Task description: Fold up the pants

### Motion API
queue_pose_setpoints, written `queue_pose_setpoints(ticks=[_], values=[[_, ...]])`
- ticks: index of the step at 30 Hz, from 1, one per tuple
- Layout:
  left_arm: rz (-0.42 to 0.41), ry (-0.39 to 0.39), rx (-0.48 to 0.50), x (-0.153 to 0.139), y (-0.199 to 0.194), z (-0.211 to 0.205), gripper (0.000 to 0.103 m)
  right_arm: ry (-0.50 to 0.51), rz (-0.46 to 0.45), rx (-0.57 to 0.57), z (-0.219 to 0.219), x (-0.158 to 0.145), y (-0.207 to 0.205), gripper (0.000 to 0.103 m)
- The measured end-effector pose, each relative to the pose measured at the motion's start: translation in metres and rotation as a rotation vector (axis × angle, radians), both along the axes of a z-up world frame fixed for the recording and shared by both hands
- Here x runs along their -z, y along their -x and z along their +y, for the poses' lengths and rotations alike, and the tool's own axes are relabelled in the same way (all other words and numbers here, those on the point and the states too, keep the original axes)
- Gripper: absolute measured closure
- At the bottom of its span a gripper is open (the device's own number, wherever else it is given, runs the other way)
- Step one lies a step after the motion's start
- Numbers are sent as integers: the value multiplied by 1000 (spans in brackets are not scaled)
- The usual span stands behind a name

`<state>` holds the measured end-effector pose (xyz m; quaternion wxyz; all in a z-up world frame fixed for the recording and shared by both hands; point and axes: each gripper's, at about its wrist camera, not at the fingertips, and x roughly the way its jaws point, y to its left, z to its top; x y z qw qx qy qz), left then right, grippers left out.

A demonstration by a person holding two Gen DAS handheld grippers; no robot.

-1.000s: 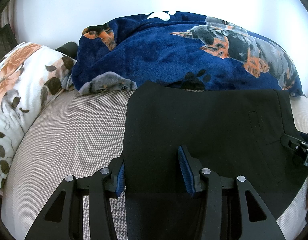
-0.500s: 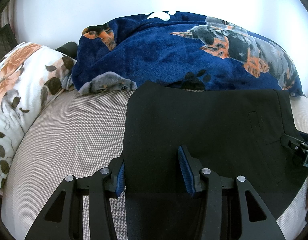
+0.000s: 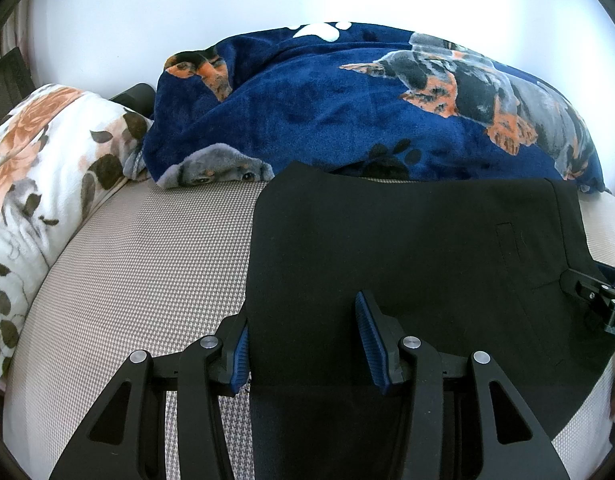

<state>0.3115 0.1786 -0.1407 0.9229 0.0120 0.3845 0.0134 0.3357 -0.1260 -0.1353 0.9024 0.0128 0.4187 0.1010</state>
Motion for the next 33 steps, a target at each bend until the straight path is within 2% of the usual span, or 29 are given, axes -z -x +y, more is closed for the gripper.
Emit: queue_pose_setpoints(ticks=[33], values=[[1, -2, -2, 0, 0, 0, 54, 8, -4, 3, 0, 0, 0, 16]])
